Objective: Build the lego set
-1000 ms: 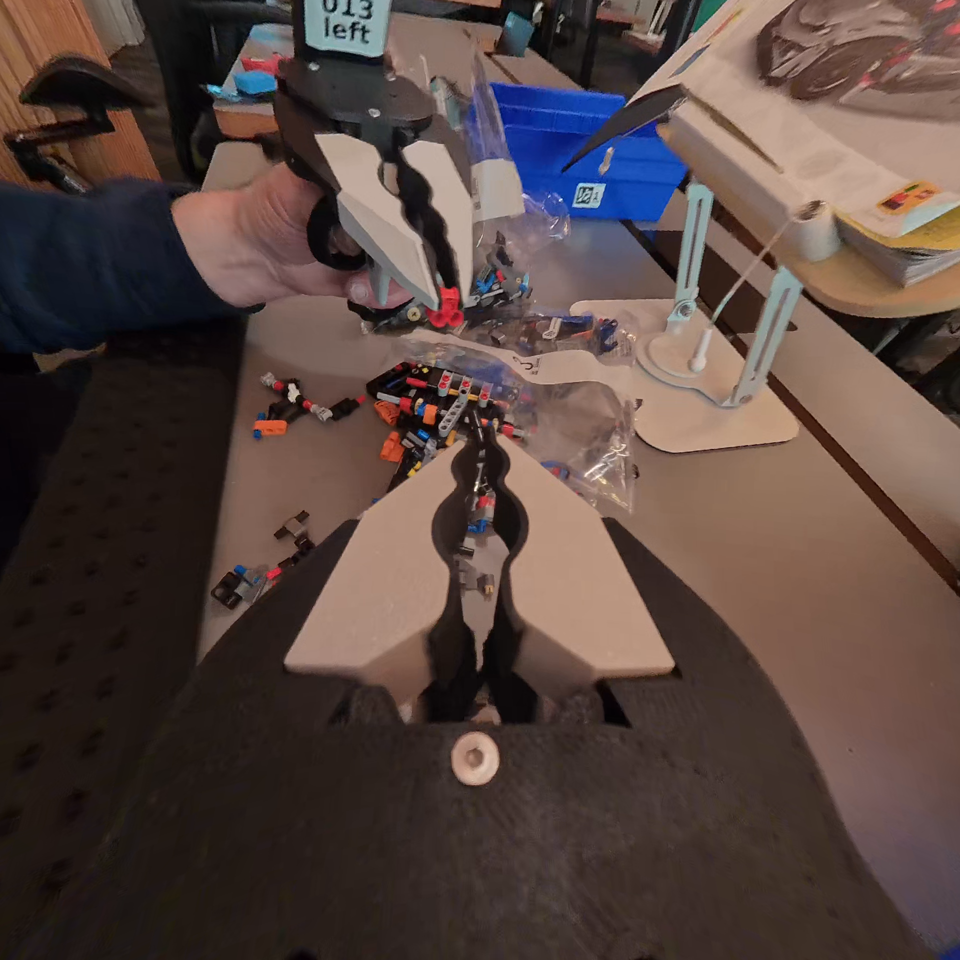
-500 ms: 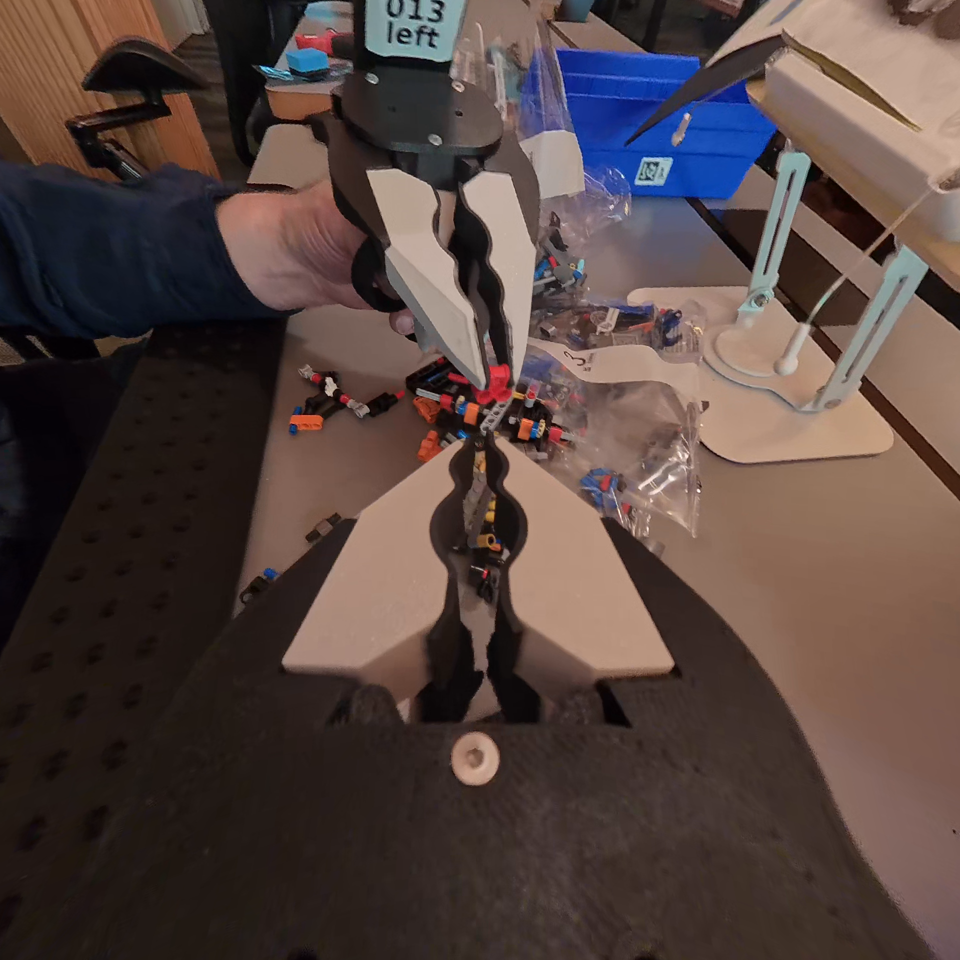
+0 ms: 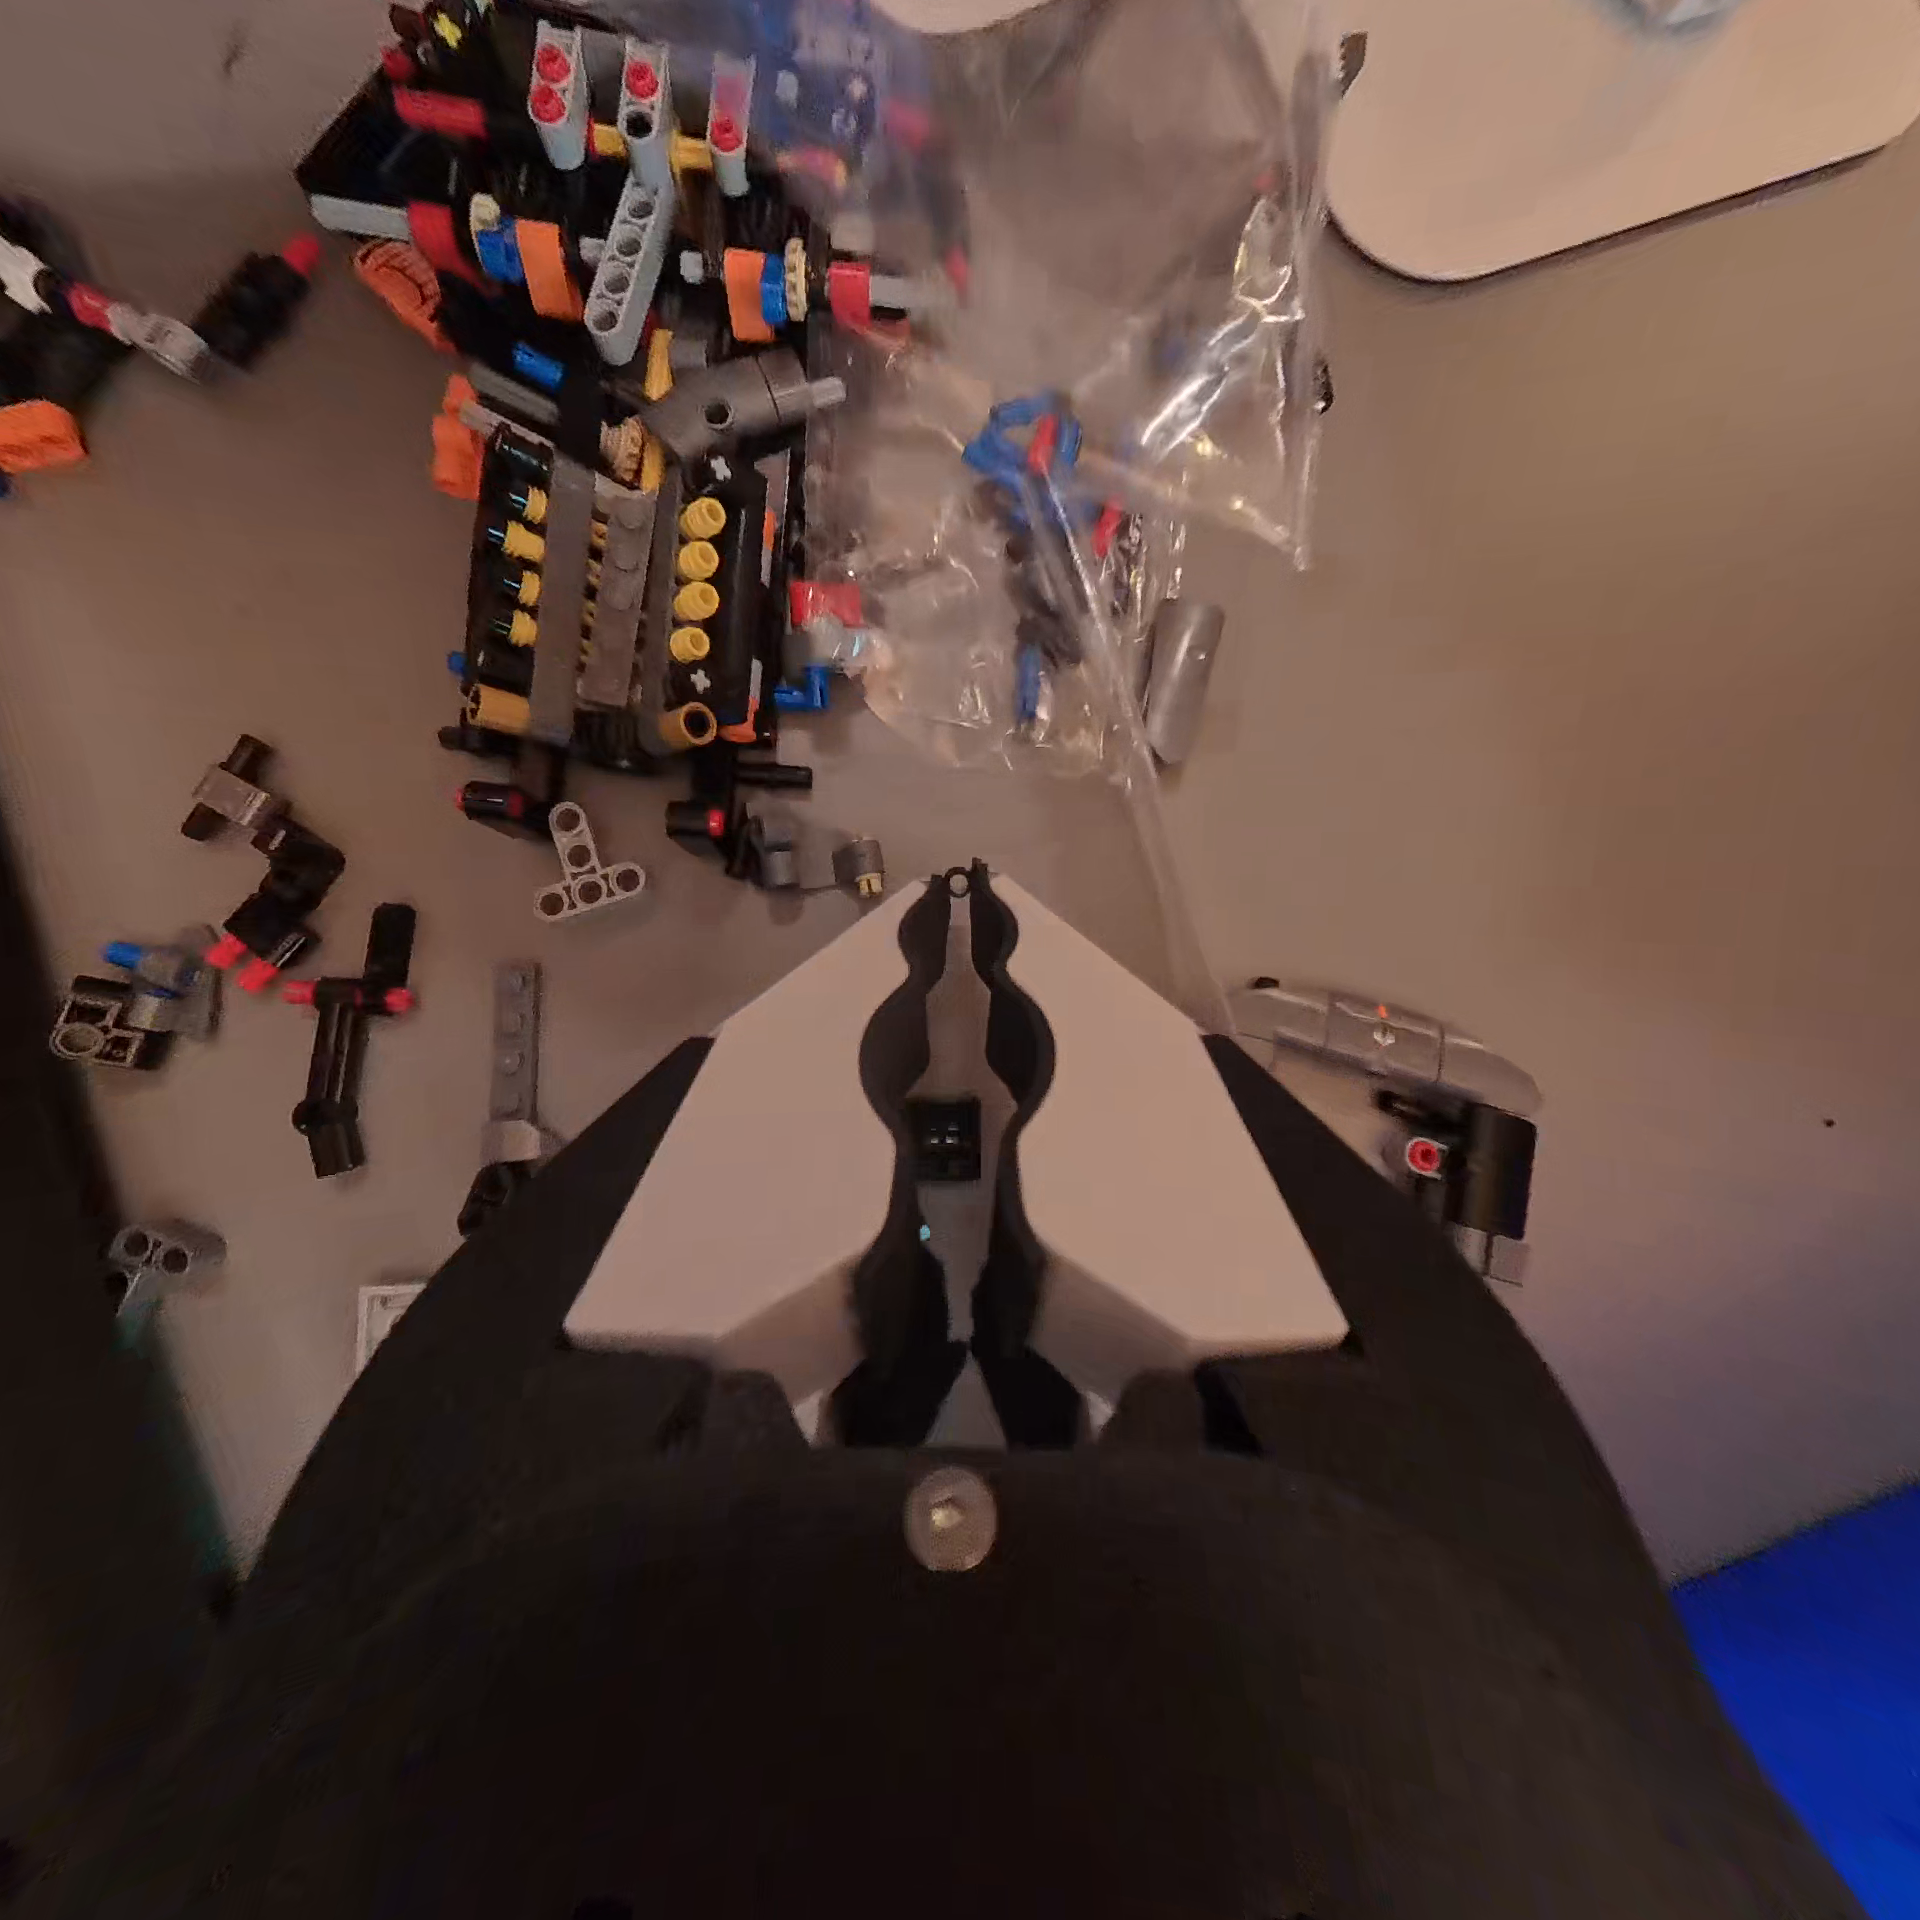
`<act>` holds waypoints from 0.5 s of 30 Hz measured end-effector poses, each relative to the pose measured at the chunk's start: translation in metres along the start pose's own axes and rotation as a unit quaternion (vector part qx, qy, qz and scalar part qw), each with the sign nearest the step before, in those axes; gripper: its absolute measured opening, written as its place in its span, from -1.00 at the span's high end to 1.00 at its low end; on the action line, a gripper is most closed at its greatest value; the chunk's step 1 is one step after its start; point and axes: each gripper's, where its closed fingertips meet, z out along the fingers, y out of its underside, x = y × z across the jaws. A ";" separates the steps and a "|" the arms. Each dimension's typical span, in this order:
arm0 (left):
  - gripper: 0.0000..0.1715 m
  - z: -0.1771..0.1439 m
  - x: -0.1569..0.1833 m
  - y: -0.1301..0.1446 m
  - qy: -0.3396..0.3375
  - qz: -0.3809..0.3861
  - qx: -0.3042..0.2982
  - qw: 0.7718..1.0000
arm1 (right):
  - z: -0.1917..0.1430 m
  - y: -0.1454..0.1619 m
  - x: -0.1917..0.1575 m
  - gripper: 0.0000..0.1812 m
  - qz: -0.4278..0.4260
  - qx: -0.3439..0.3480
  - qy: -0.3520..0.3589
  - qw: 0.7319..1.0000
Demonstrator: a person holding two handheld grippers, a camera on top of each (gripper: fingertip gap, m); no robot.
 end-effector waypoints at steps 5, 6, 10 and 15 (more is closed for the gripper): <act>0.94 0.000 0.000 0.000 -0.001 0.001 -0.001 1.000 | 0.006 0.013 0.000 0.99 0.021 -0.030 -0.015 0.999; 0.94 0.001 0.000 0.001 -0.001 0.000 -0.001 1.000 | 0.006 0.013 -0.002 0.99 0.021 -0.029 -0.020 0.999; 0.94 0.001 -0.002 0.001 -0.003 -0.003 -0.002 1.000 | 0.005 0.015 -0.004 0.98 0.008 -0.039 -0.017 0.999; 0.94 -0.001 -0.008 0.001 -0.018 -0.004 0.002 1.000 | 0.002 0.002 0.002 0.98 0.012 -0.012 0.000 1.000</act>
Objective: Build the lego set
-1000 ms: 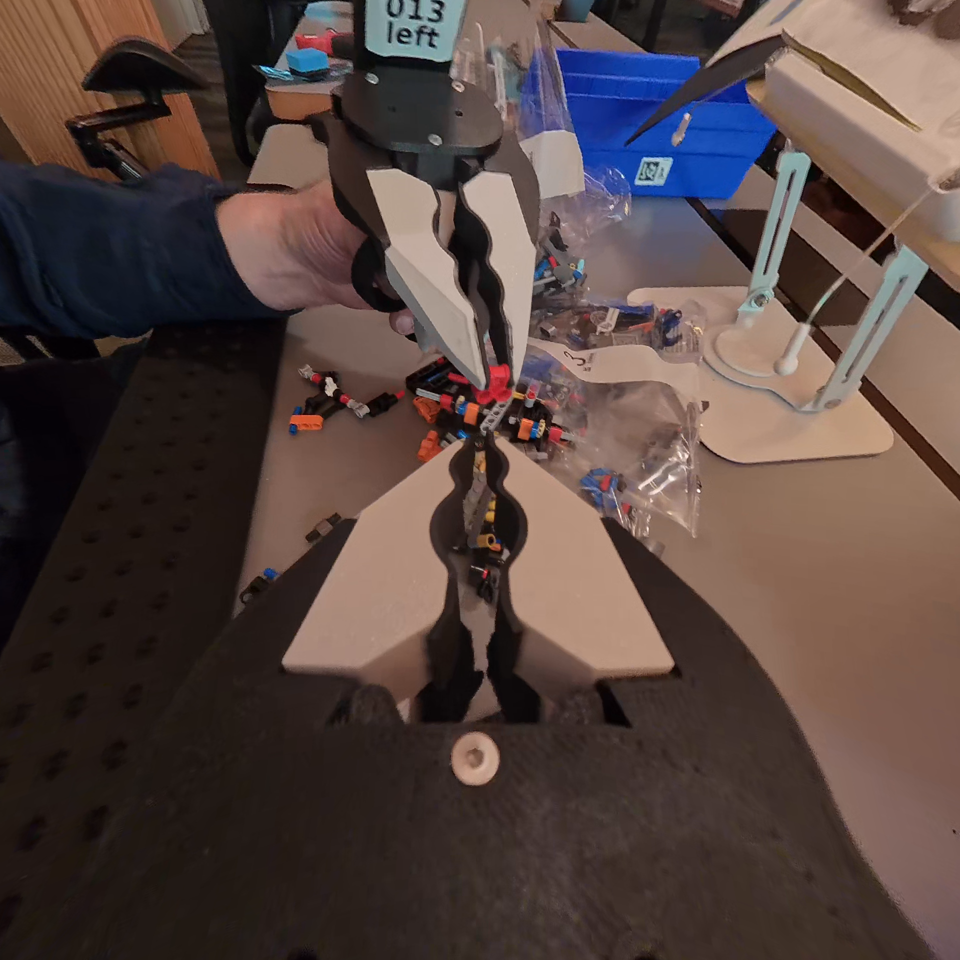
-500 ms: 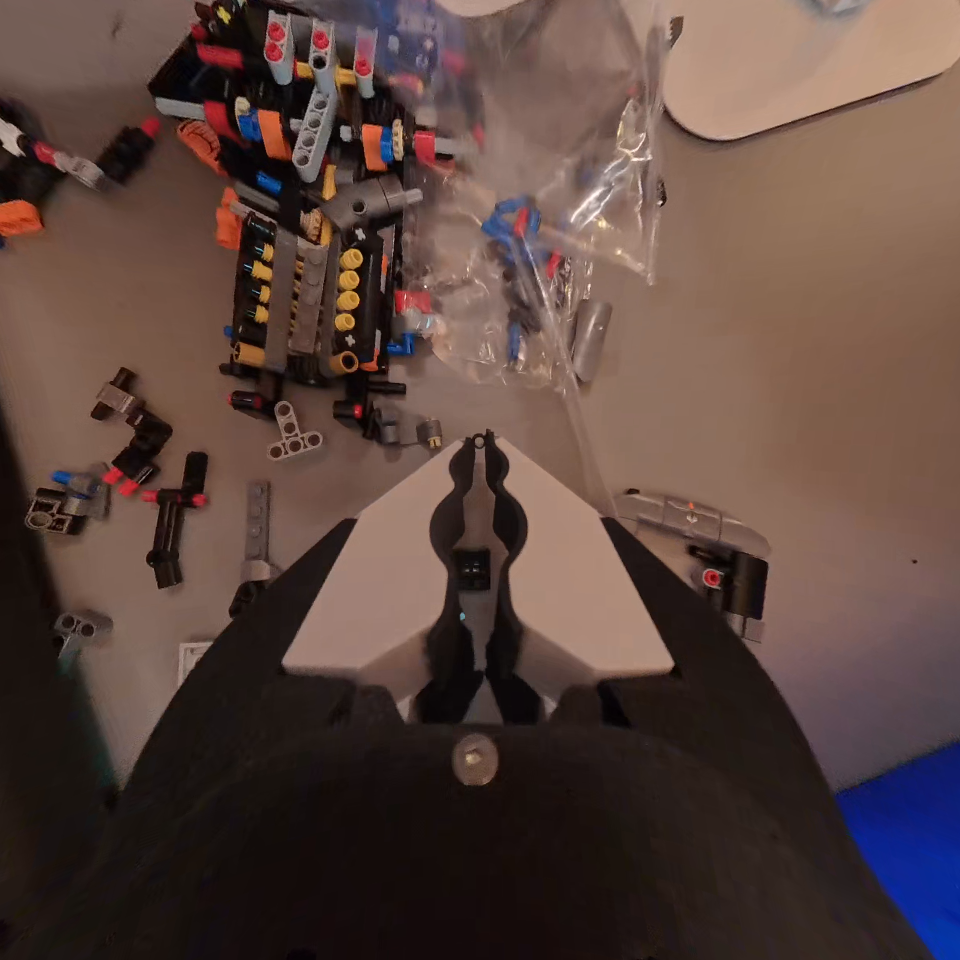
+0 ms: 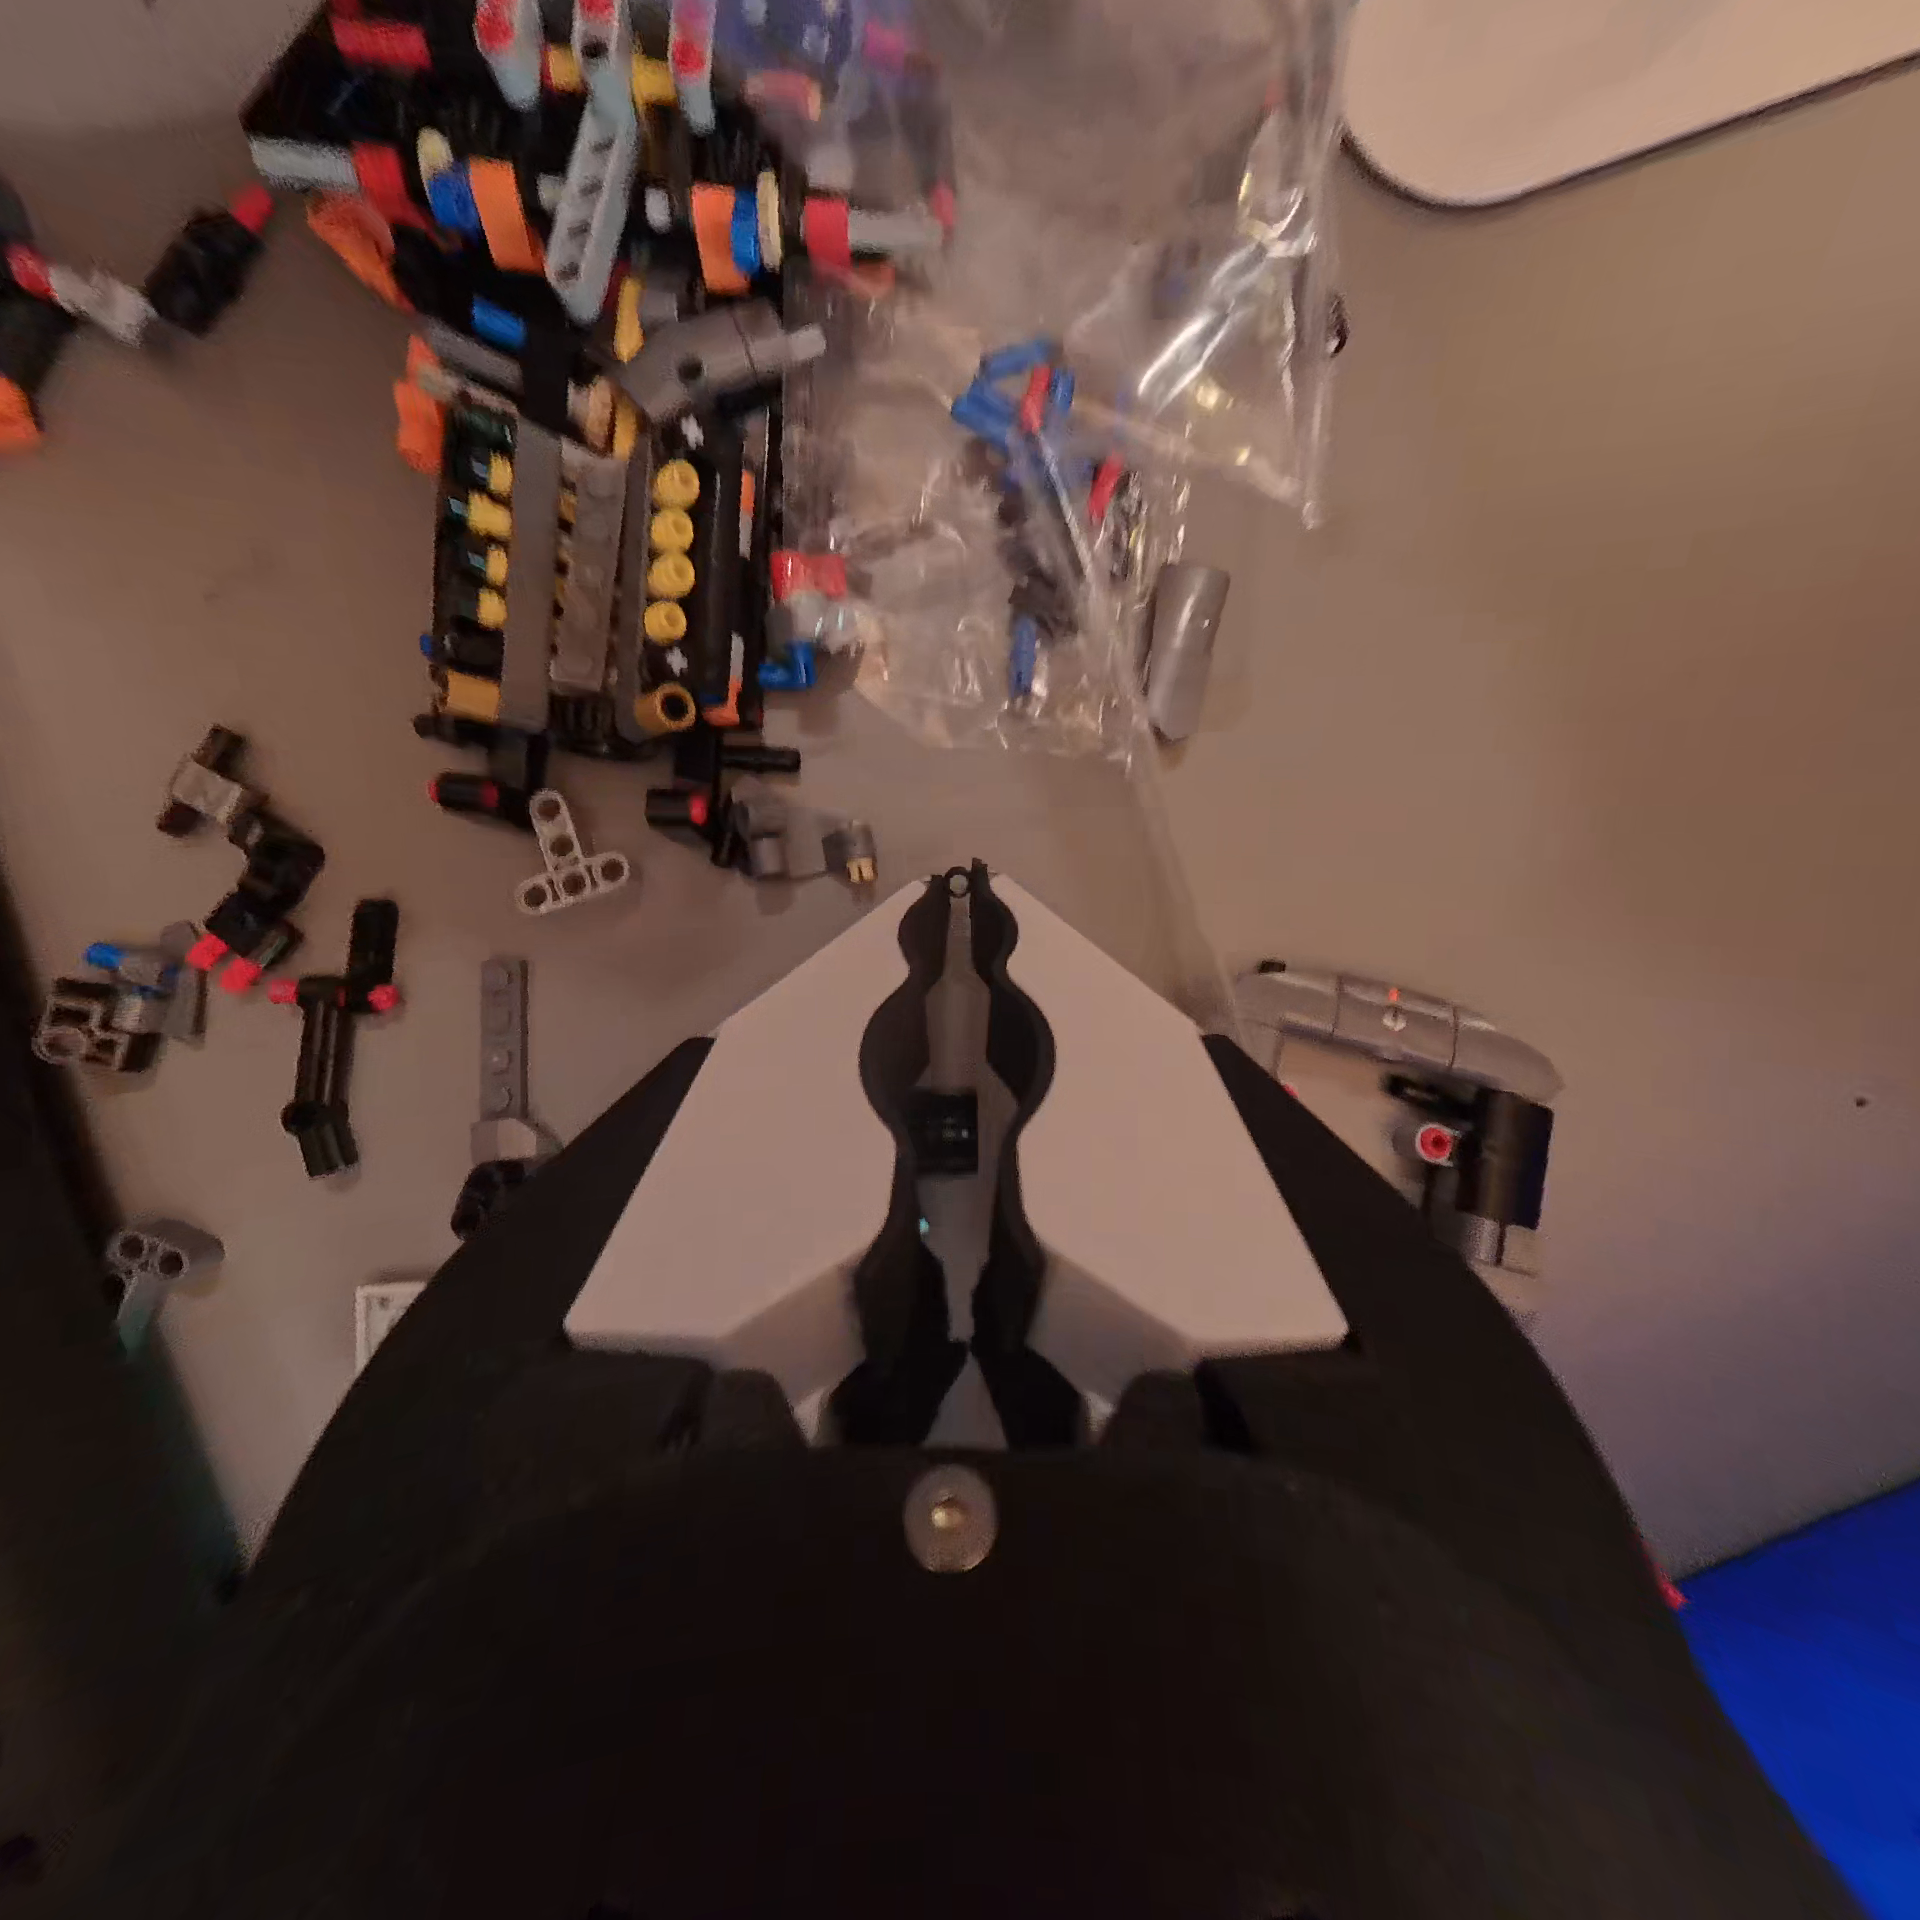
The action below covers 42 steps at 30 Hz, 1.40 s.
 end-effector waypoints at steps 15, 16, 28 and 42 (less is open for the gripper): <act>0.94 0.003 -0.006 0.002 -0.017 -0.004 -0.002 1.000 | 0.024 -0.037 0.021 0.99 -0.029 0.010 -0.027 0.999; 0.94 0.002 -0.006 0.002 -0.018 -0.004 -0.001 1.000 | 0.025 -0.038 0.020 0.99 -0.027 0.012 -0.031 0.999; 0.94 0.001 -0.006 0.000 -0.020 -0.005 0.002 1.000 | 0.017 -0.049 0.021 0.98 0.011 0.068 -0.031 0.997; 0.94 0.001 -0.008 0.001 -0.022 -0.008 0.001 1.000 | 0.023 -0.047 0.017 0.98 0.019 0.066 -0.044 0.997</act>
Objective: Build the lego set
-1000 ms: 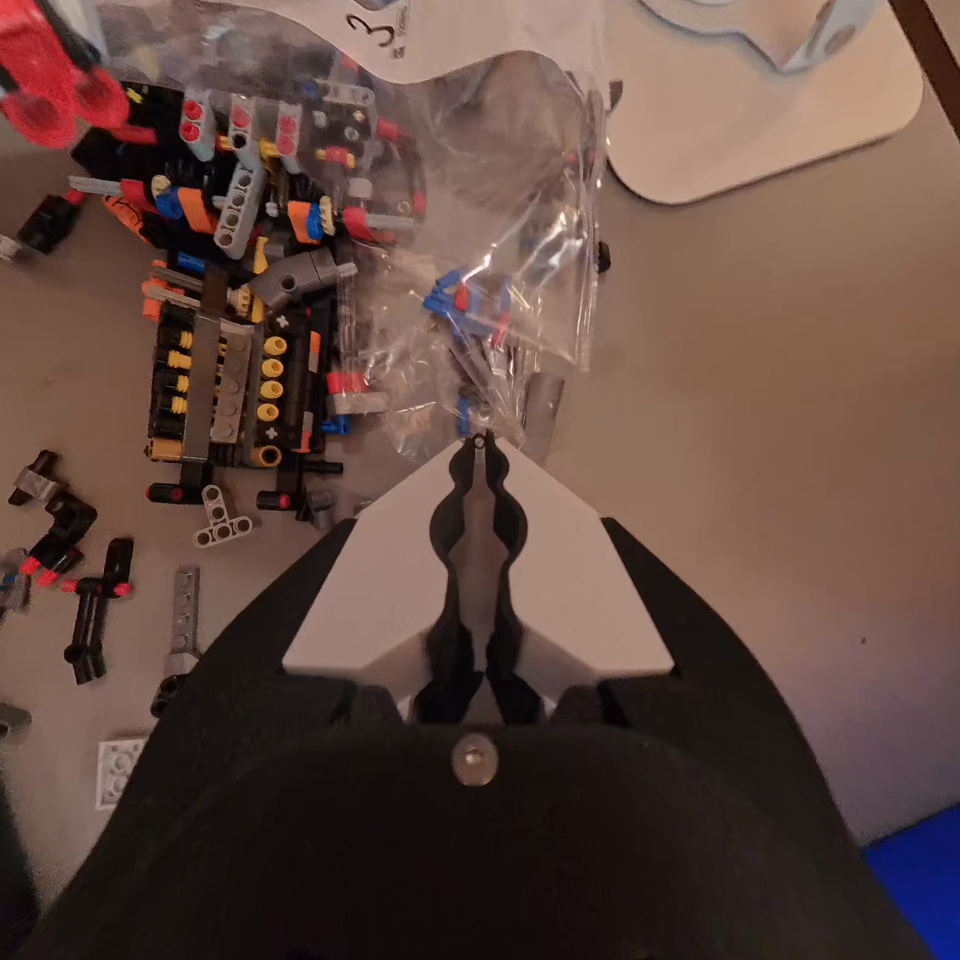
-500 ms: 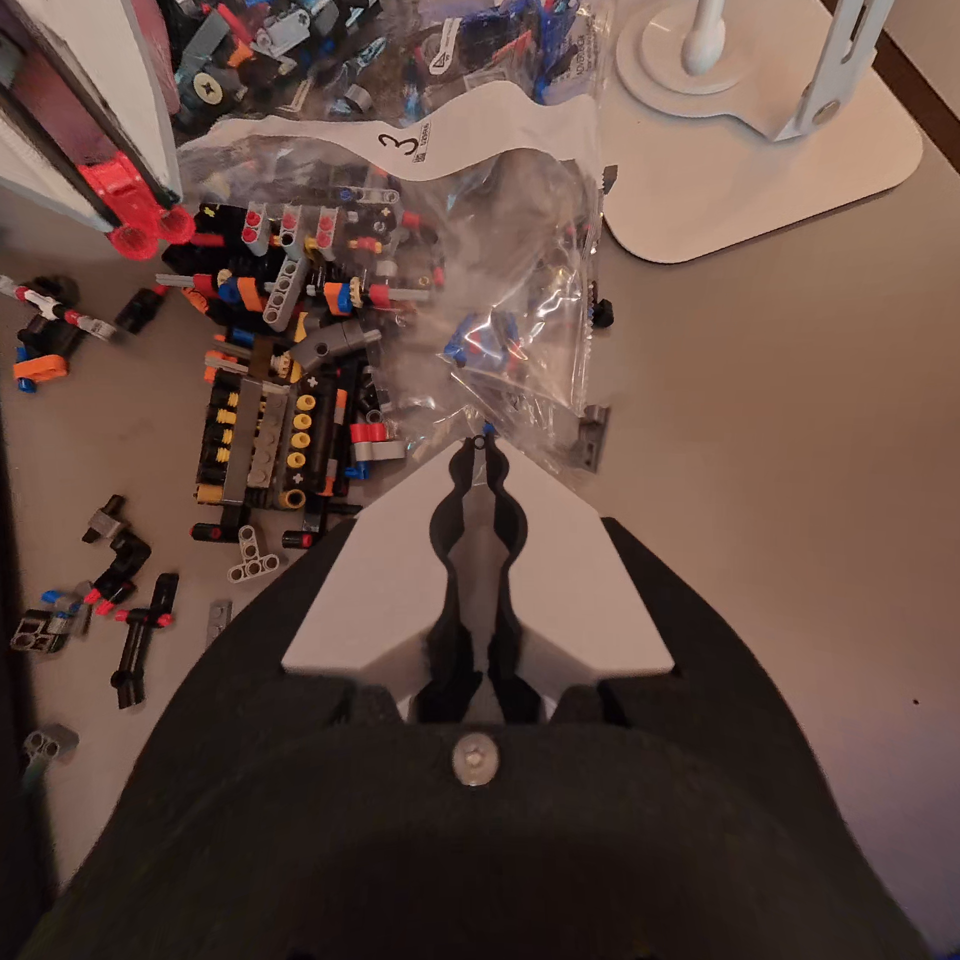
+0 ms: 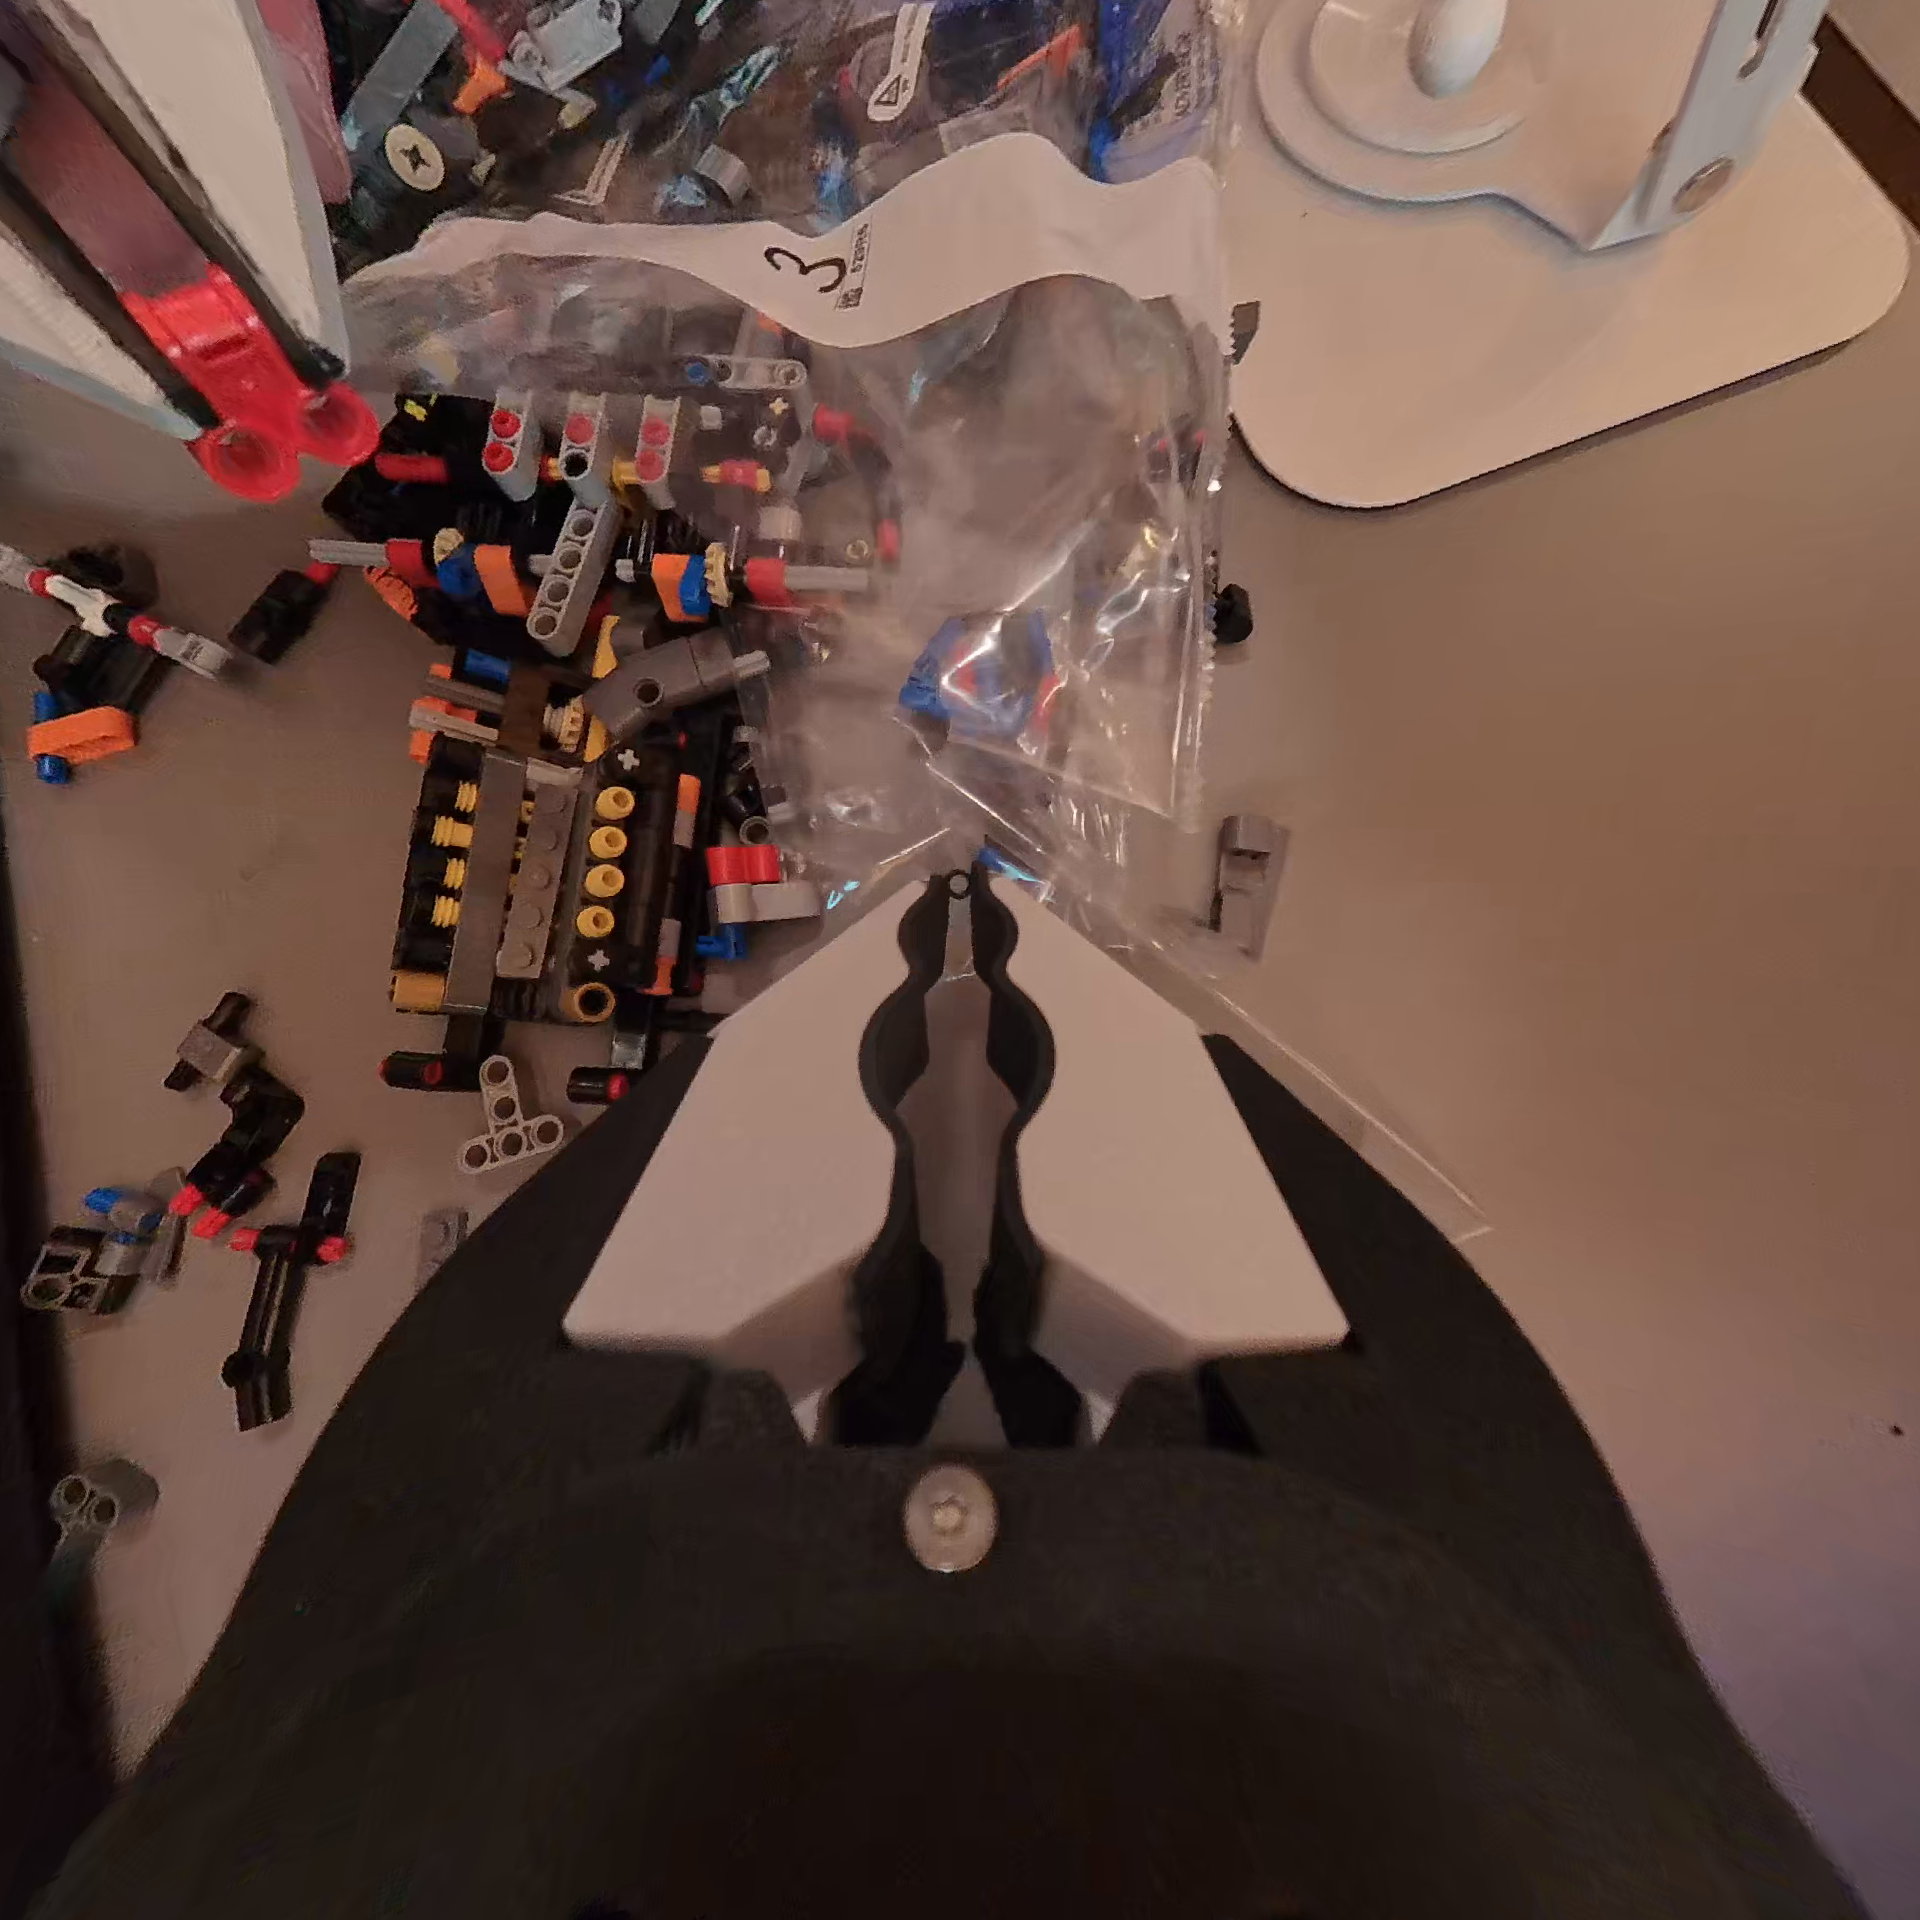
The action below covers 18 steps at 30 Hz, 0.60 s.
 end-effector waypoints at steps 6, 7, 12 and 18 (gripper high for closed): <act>0.94 0.001 0.000 0.001 0.002 0.000 -0.002 1.000 | -0.003 0.000 -0.004 0.98 0.010 -0.003 -0.013 1.000; 0.94 0.001 0.001 0.001 0.002 0.000 -0.003 1.000 | -0.003 0.002 -0.006 0.98 0.006 -0.010 -0.016 1.000; 0.94 0.001 0.001 0.001 0.000 0.003 -0.004 1.000 | -0.010 -0.002 -0.006 0.98 -0.001 0.002 -0.013 1.000; 0.94 0.002 0.001 0.001 0.000 0.003 -0.005 1.000 | -0.019 -0.021 0.022 0.98 0.023 0.067 0.050 0.996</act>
